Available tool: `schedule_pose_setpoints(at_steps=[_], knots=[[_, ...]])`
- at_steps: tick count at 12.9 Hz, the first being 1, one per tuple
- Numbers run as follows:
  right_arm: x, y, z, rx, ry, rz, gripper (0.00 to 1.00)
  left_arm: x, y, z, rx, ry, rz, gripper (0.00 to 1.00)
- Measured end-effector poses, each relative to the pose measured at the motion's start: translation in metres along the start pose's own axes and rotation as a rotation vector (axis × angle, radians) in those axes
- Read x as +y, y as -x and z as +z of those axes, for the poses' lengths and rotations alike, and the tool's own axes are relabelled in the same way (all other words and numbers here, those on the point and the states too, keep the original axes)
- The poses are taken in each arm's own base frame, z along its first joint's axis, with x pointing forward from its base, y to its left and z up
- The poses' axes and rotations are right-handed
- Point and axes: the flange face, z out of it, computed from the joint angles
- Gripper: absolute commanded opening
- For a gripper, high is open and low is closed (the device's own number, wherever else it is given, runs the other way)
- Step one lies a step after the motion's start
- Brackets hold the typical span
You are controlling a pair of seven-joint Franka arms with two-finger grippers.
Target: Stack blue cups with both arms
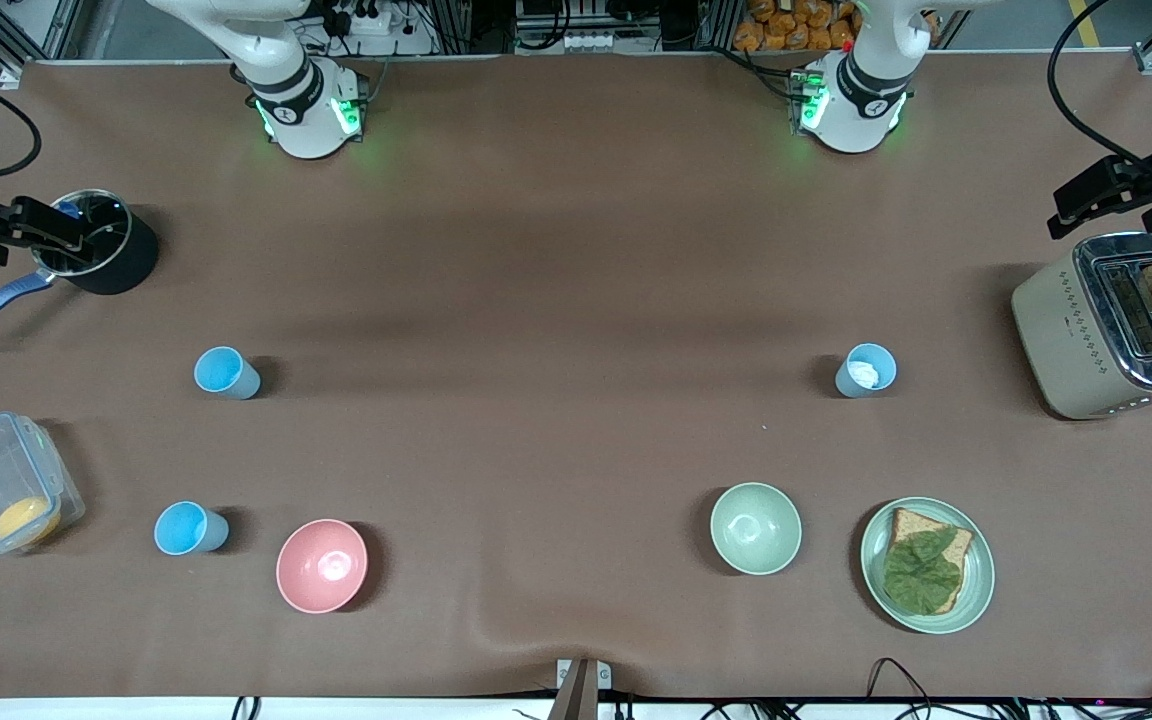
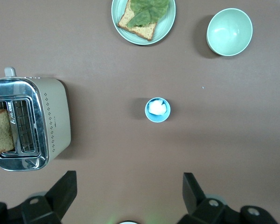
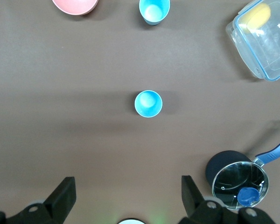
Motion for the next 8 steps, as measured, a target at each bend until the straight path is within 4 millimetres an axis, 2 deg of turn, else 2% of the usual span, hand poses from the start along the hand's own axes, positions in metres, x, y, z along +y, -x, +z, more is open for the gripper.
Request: schedule_pose_setpoints(at_steps=[3,6,8], knots=[[-0.003,0.000,-0.002,0.010,0.001,-0.006,1.00,0.000,0.002,-0.003,0.005,0.000,0.001,1.00],[-0.017,0.006,-0.013,0.025,0.006,-0.032,1.00,0.000,0.002,-0.001,0.002,0.000,0.001,1.00],[-0.019,0.009,-0.017,0.031,0.008,-0.035,1.00,0.000,0.002,0.000,-0.002,0.000,0.001,1.00]])
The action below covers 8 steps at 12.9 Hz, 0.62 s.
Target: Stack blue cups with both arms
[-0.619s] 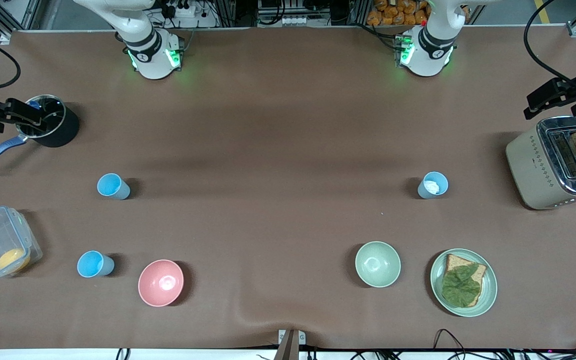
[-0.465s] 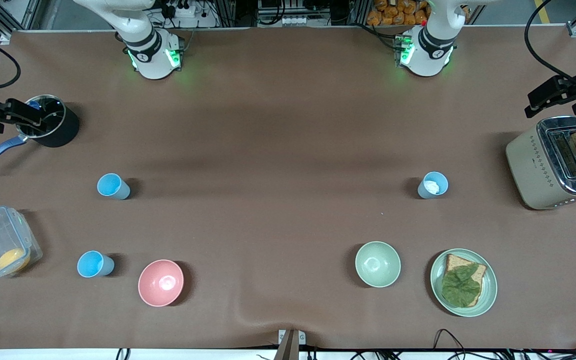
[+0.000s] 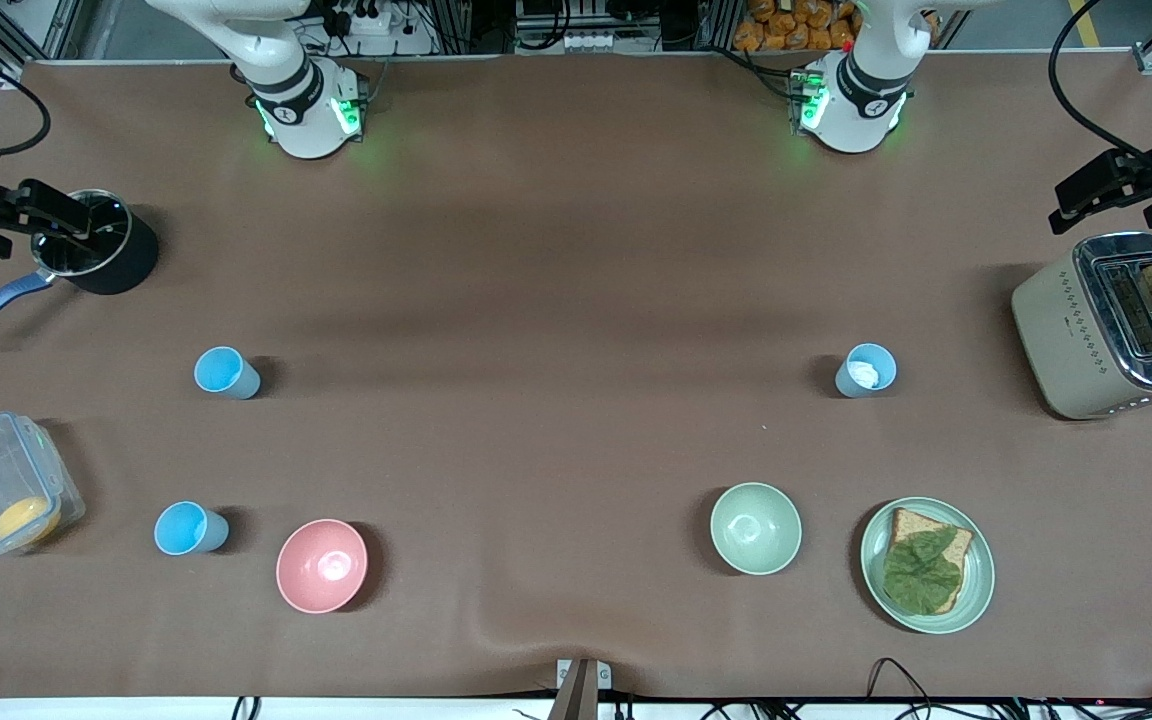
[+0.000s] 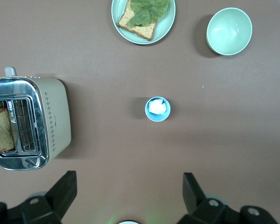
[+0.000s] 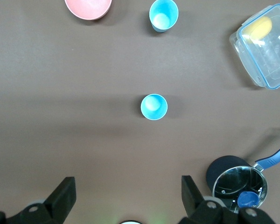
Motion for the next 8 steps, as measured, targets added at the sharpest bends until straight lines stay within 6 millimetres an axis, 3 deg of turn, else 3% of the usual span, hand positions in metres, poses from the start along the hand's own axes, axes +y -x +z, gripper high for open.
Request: schedule_pose_setpoints(at_steps=[6,8], knots=[[0.000,0.000,0.001,-0.001,0.000,0.000,1.00,0.008,0.001,0.002,-0.005,-0.001,0.018,1.00],[0.000,0.000,0.003,-0.005,0.000,0.001,1.00,0.008,-0.002,0.012,-0.024,-0.003,0.017,1.00]])
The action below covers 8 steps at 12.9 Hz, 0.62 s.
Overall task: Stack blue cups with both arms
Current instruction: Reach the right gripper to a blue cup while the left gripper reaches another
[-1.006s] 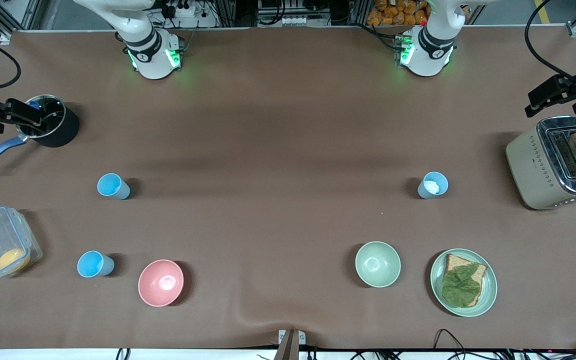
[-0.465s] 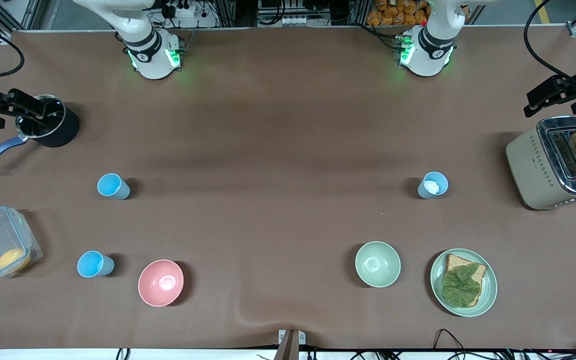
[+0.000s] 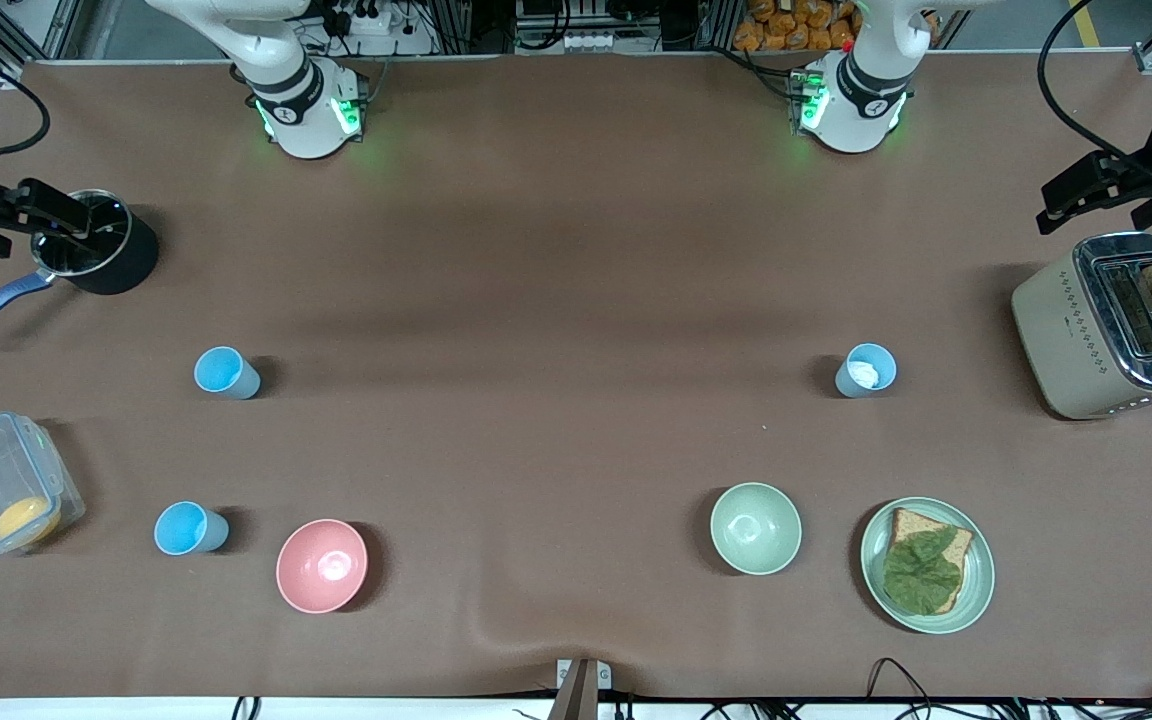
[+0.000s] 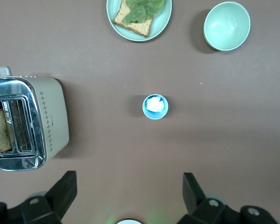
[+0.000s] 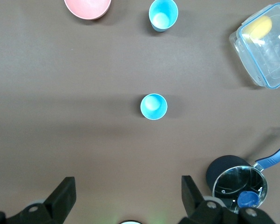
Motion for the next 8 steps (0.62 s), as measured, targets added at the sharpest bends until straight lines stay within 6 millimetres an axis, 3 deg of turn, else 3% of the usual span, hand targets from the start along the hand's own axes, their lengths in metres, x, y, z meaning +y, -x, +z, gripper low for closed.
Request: schedule_pose_setpoints(at_steps=[3,6,8], knots=[[0.002,-0.005,0.013,-0.024,-0.003,0.002,1.00,0.000,-0.024,0.051,-0.085,-0.007,-0.004,1.00],[0.005,-0.022,0.044,-0.076,-0.009,0.004,1.00,-0.004,-0.058,0.121,-0.115,-0.008,-0.021,1.00],[0.009,-0.031,0.064,-0.113,-0.014,0.011,1.00,-0.005,-0.067,0.172,-0.082,-0.005,-0.028,1.00]])
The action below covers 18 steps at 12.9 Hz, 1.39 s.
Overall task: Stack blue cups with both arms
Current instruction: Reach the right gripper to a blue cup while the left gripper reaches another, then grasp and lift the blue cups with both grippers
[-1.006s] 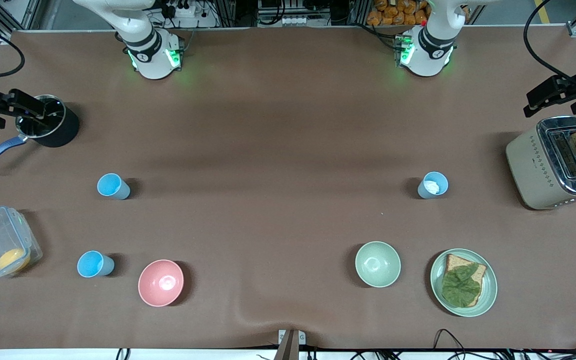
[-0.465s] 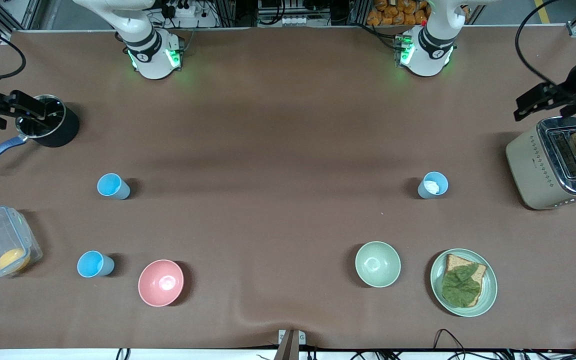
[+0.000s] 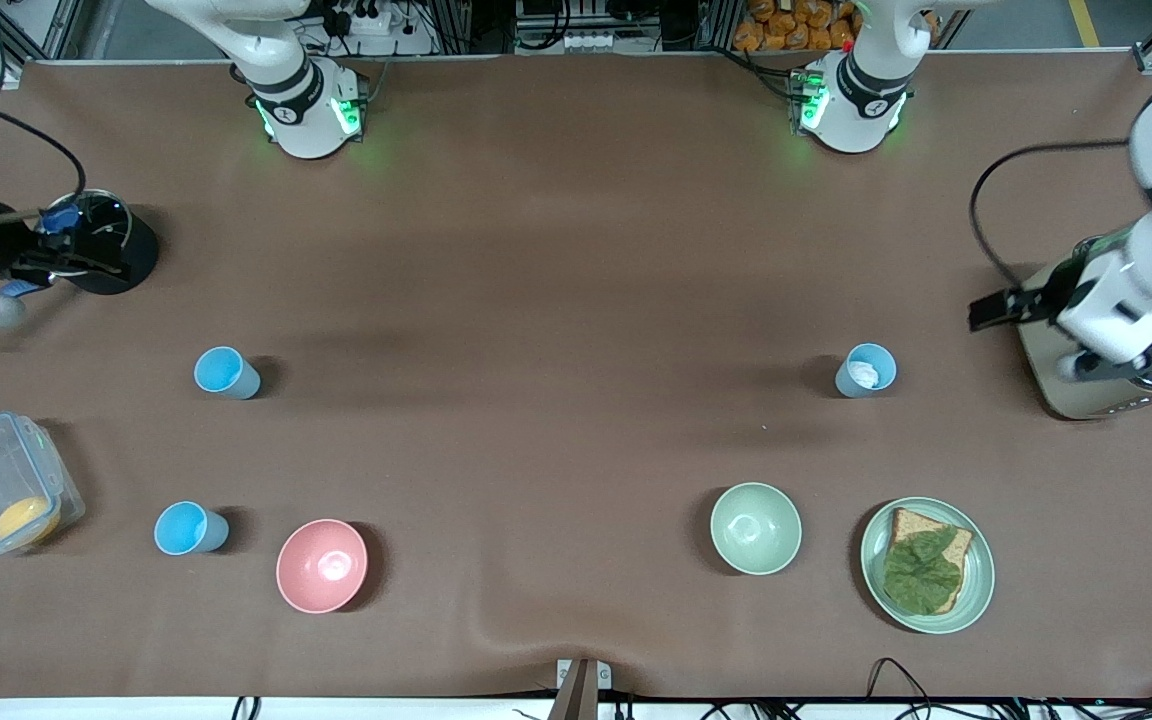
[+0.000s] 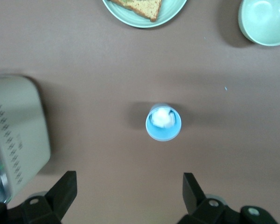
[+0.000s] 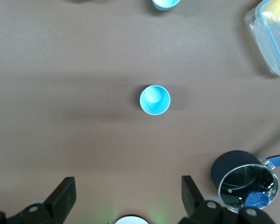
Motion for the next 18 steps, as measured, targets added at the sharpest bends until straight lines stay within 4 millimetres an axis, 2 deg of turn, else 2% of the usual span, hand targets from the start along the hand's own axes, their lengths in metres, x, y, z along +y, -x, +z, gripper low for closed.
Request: schedule_pose_setpoints(at_steps=[4,6,8,9,11,13,15,16,17,18], knots=[[0.017,-0.021,0.057,-0.108,-0.017,0.025,1.00,-0.002,0.003,0.111,0.061,0.007,-0.004,1.00],[0.025,-0.036,0.085,-0.138,-0.023,0.036,1.00,-0.002,0.004,0.150,0.056,0.006,-0.004,0.97],[0.035,-0.056,0.120,-0.157,-0.025,0.047,1.00,-0.001,-0.002,0.173,0.056,0.007,-0.004,0.89],[0.042,-0.067,0.142,-0.168,-0.025,0.057,1.00,0.000,-0.005,0.184,0.056,0.007,-0.003,0.88],[0.075,-0.084,0.190,-0.192,-0.033,0.098,1.00,0.002,-0.009,0.203,0.048,0.007,-0.001,0.87],[0.100,-0.090,0.233,-0.236,-0.053,0.125,1.00,0.006,-0.008,0.213,0.033,0.007,0.006,0.80],[0.109,-0.090,0.254,-0.262,-0.062,0.137,1.00,0.013,-0.005,0.218,0.023,0.009,0.019,0.67],[0.112,-0.090,0.255,-0.260,-0.064,0.140,1.00,0.015,-0.004,0.221,0.017,0.009,0.021,0.56],[0.114,-0.091,0.255,-0.247,-0.062,0.140,1.00,0.016,-0.003,0.224,0.011,0.008,0.022,0.40],[0.114,-0.093,0.255,-0.232,-0.060,0.138,1.00,0.017,-0.003,0.228,0.009,0.009,0.023,0.19]])
